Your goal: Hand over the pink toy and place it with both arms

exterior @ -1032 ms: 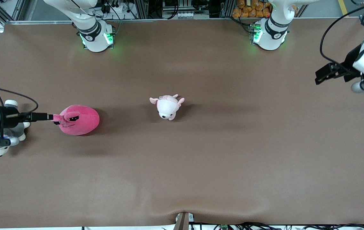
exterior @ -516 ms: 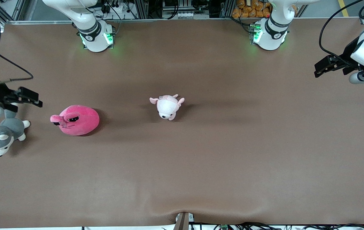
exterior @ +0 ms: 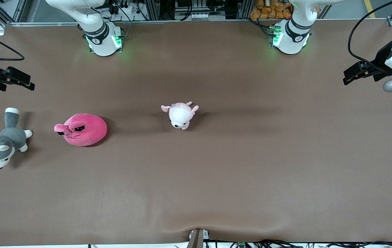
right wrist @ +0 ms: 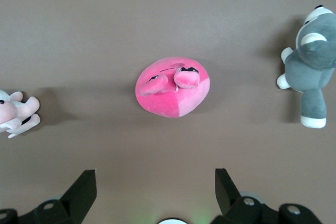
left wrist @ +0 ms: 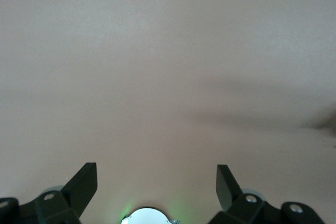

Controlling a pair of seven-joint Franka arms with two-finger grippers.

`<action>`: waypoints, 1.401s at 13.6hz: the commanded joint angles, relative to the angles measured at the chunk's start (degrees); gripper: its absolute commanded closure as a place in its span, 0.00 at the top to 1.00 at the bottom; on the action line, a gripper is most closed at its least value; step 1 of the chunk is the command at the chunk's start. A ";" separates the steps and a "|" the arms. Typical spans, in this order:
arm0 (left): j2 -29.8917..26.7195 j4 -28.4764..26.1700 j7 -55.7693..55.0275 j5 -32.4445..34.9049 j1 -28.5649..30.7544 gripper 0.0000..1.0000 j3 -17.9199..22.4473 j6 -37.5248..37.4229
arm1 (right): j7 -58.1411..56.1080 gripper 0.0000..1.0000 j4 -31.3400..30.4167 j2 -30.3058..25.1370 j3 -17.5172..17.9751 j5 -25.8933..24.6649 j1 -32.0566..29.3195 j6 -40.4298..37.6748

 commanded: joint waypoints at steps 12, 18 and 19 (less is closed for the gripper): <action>-0.32 3.82 0.57 -0.03 -0.01 1.00 -1.34 -1.46 | 4.71 1.00 0.82 -1.65 -0.20 -1.35 0.23 -2.08; -0.84 3.28 0.75 -0.03 1.39 1.00 -0.37 -4.09 | 4.62 1.00 1.26 -1.65 -0.38 -1.44 0.14 -1.65; -0.76 4.24 0.92 0.06 2.09 1.00 -0.37 -4.10 | 4.62 1.00 1.26 -1.65 -0.38 -1.44 0.14 -1.73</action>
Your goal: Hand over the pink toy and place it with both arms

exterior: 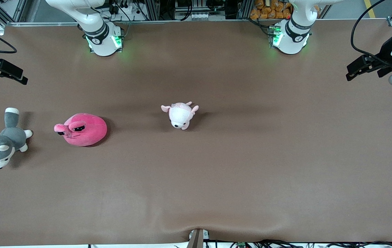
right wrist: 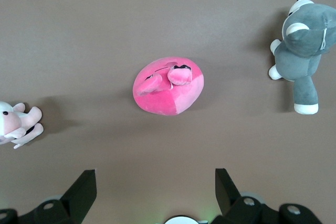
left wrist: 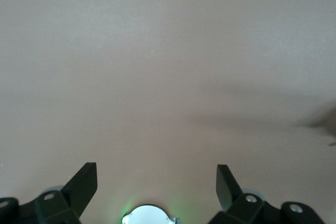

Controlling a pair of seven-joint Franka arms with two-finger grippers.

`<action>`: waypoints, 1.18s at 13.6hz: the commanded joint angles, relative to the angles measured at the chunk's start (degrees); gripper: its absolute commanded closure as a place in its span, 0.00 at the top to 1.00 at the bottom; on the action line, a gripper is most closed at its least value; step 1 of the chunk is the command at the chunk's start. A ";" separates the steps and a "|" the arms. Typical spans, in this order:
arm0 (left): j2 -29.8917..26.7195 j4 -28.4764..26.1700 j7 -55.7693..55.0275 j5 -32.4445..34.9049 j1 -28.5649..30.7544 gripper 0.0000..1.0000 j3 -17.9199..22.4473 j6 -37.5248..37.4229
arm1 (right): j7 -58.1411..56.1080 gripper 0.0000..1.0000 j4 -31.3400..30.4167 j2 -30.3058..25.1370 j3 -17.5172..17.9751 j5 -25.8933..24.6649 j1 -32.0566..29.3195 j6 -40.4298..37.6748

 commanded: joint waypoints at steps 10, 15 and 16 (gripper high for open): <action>0.82 3.53 4.33 3.04 0.59 1.00 -0.65 0.31 | 0.50 1.00 0.55 -0.69 0.04 -0.80 0.22 -0.49; 2.58 6.34 7.52 2.96 0.85 1.00 -0.82 -0.12 | 0.50 1.00 0.99 -0.61 0.04 -0.80 0.13 -0.49; 2.58 6.53 7.43 3.05 0.68 1.00 -0.74 -0.13 | 0.50 1.00 0.99 -0.52 0.04 -0.80 0.13 -0.41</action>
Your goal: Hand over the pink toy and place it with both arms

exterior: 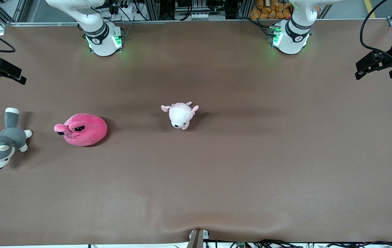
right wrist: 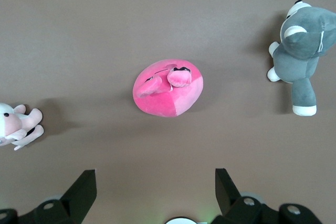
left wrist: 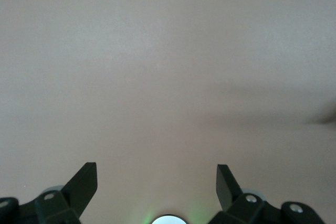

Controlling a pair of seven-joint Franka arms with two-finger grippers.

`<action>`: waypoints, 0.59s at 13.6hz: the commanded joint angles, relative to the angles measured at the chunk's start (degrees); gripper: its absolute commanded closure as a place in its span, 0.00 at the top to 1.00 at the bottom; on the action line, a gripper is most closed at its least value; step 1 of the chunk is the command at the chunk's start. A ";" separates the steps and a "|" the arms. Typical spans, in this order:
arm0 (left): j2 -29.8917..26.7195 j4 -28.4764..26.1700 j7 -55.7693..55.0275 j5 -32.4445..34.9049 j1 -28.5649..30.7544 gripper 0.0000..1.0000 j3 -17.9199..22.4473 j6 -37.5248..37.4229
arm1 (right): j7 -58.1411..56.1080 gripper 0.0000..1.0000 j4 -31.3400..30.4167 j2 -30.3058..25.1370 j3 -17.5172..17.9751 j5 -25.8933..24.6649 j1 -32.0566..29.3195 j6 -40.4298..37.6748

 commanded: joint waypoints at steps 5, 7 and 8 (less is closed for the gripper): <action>0.92 2.92 1.21 1.04 0.21 1.00 -0.34 -0.80 | 0.51 1.00 0.69 -0.17 0.02 -0.55 0.40 -0.42; 0.91 2.92 0.95 0.87 0.04 1.00 -0.34 -0.80 | 0.51 1.00 0.69 -0.17 0.02 -0.55 0.40 -0.42; 1.26 2.92 0.60 0.17 0.03 1.00 -0.34 -0.80 | 0.51 1.00 0.69 -0.17 0.02 -0.55 0.48 -0.59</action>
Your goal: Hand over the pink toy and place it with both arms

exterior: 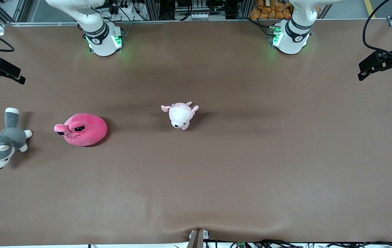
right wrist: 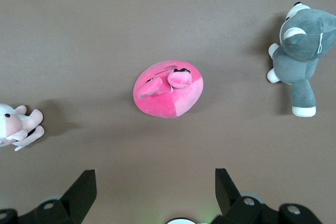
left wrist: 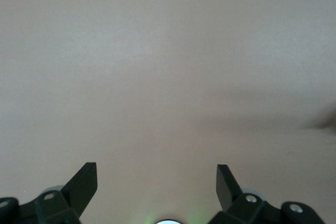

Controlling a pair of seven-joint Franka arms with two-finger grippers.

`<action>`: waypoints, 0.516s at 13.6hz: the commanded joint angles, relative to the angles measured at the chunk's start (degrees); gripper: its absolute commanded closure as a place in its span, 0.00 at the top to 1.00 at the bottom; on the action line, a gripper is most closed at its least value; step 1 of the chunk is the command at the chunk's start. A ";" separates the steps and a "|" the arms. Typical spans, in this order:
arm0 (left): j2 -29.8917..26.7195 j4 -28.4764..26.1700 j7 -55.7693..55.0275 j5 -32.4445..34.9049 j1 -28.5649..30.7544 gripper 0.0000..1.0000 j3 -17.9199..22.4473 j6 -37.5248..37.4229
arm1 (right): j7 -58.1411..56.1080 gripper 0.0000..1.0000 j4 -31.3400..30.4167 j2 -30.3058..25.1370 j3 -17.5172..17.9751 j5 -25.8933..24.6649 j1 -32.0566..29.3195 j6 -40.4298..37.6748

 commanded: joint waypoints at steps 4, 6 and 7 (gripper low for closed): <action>0.51 1.27 -5.78 -2.03 -0.23 1.00 -0.48 -1.98 | 0.51 1.00 0.45 -0.17 -0.02 -0.55 0.49 -0.50; 0.16 1.18 -5.89 -2.12 -0.05 1.00 -0.39 -4.09 | 0.51 1.00 0.45 -0.17 -0.02 -0.55 0.57 -0.59; 0.42 1.18 -5.98 -2.12 -0.05 1.00 -0.31 -4.27 | 0.51 1.00 0.45 -0.17 -0.02 -0.46 0.49 -0.59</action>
